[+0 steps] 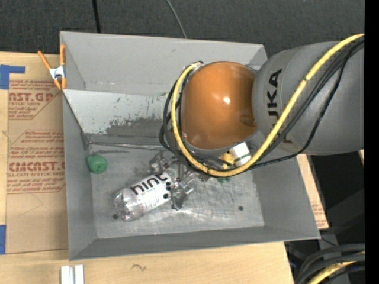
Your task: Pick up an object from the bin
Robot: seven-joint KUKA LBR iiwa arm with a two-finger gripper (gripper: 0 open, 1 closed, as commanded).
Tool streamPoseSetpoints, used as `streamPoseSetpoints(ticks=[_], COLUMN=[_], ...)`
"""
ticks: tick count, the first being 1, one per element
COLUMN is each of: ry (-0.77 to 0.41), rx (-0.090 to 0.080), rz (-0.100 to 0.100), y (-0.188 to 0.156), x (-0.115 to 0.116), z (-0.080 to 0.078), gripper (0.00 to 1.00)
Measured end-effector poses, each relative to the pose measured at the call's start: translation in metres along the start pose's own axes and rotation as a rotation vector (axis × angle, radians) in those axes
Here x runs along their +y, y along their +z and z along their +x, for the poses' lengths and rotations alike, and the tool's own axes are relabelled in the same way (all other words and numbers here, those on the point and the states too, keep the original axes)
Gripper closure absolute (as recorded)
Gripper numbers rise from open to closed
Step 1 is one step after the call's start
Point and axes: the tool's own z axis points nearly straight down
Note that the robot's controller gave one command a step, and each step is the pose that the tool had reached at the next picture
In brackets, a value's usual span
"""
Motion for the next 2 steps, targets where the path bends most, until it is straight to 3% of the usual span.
streamPoseSetpoints(ticks=[2], ry=[0.000], rx=[0.000], rz=[0.000], y=[0.0000], x=[-0.0001], z=[0.0000], gripper=[1.00])
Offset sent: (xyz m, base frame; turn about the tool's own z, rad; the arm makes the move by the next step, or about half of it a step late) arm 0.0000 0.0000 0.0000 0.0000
